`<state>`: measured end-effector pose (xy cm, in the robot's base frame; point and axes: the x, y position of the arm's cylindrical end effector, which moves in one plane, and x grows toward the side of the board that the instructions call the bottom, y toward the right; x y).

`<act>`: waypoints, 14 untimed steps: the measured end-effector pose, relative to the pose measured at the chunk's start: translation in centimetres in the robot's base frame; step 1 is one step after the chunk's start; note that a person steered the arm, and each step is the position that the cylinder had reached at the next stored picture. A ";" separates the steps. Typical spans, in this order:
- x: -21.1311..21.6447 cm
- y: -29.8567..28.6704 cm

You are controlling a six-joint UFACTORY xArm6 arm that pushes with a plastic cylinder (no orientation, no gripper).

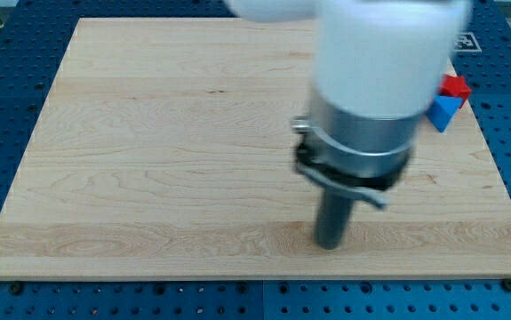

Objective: Slide the green circle towards the top center of the board

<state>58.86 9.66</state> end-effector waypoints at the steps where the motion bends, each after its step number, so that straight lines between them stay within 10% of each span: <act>1: 0.0 3.6; 9: -8.3 3.2; 12: -5.1 -0.7; 14: -12.7 -3.9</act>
<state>46.12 5.73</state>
